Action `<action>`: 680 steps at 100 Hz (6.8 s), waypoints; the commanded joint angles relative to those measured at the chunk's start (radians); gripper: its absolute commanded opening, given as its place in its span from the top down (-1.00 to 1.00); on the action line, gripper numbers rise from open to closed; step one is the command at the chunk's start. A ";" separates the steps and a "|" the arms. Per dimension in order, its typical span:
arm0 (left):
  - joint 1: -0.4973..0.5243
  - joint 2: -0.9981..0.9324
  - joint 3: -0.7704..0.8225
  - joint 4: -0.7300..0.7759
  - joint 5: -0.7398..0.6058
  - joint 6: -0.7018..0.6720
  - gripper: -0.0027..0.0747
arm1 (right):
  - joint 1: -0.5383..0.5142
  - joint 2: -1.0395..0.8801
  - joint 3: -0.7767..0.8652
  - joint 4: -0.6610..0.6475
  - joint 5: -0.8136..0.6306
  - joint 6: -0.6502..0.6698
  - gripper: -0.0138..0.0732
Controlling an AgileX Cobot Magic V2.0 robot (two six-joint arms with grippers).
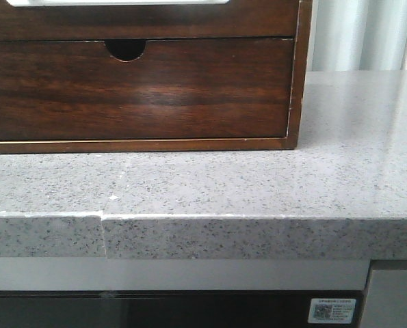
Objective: Put scissors in drawer with both arms
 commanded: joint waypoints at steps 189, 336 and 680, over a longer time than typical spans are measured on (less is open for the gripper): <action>0.002 0.329 -0.625 -0.141 0.405 -0.009 0.98 | -0.002 0.343 -0.648 0.003 0.534 -0.006 0.82; 0.017 0.384 -0.645 -0.253 0.366 -0.009 -0.22 | -0.002 0.444 -0.670 -0.023 0.495 -0.006 -0.33; 0.063 0.700 -0.352 -1.641 1.124 0.778 0.87 | -0.002 0.444 -0.670 0.012 0.495 -0.006 -0.33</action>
